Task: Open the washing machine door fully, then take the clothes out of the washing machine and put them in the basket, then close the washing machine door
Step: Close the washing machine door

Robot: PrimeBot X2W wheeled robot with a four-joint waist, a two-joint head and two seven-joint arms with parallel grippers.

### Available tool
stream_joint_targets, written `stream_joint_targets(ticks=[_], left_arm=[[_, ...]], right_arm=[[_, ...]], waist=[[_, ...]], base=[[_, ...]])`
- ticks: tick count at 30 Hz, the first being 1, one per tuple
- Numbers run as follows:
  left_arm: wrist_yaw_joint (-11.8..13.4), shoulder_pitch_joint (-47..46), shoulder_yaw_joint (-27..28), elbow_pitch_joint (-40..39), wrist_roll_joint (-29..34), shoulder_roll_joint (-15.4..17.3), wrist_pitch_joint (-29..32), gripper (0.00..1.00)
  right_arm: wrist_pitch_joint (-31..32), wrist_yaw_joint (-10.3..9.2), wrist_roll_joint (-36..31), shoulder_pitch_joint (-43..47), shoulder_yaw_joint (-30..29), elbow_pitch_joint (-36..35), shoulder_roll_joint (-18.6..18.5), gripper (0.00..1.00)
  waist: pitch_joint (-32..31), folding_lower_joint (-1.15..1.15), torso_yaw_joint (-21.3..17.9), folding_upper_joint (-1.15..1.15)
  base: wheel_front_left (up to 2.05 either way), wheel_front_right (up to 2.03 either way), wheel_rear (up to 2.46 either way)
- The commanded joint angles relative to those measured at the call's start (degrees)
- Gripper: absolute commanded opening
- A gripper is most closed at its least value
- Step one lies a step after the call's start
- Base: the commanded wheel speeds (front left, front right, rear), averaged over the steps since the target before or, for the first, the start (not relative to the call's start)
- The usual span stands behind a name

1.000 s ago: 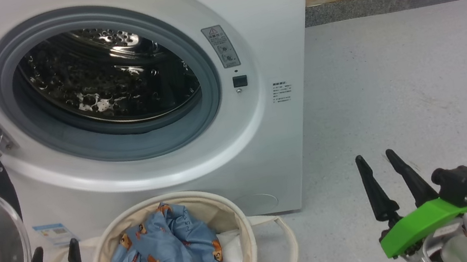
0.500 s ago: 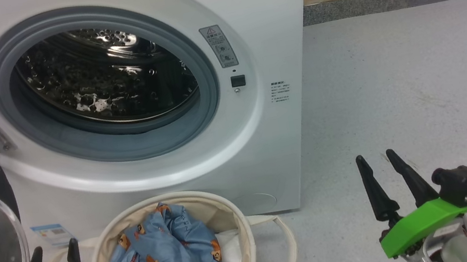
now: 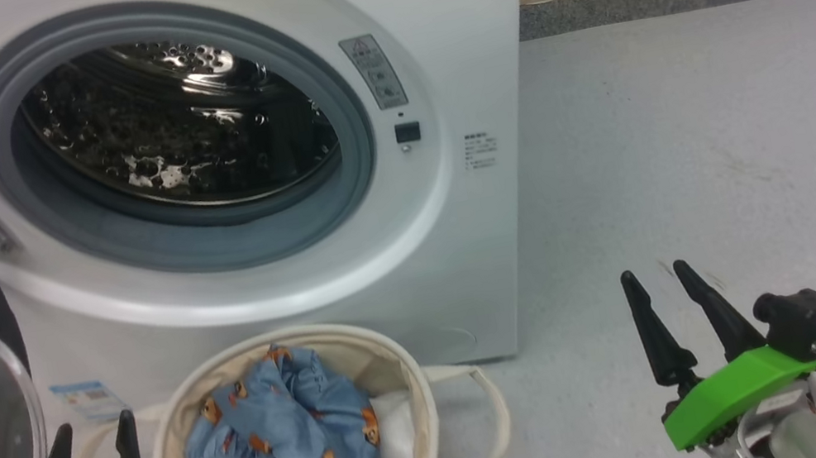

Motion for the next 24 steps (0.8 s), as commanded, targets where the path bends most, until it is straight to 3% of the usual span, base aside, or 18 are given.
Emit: stream_joint_targets(ticks=[1, 14, 24], left_arm=[[0.1, -2.8, 2.8, -1.2, 0.4, 1.9, -0.7, 1.00], [0.0, -2.6, 4.3, -0.6, 1.2, 2.3, -0.7, 1.00], [-0.1, -2.2, 4.8, -0.8, 3.1, 1.7, -0.7, 1.00]], right_arm=[[-0.5, 0.01, -0.3, -2.0, 1.2, -1.4, 0.1, 1.00], [-0.5, 0.01, -0.3, -1.9, 1.0, -1.6, 0.1, 1.00], [-0.5, 0.01, -0.4, -1.8, 1.2, -1.5, 0.1, 1.00]], waist=[[0.1, 0.00, 0.0, 0.00], [0.6, 0.00, 0.0, 0.00], [0.5, 0.00, 0.3, 0.00]], base=[[-1.73, 1.85, -0.12], [-2.07, 1.93, 0.14], [-0.85, 0.83, 0.01]])
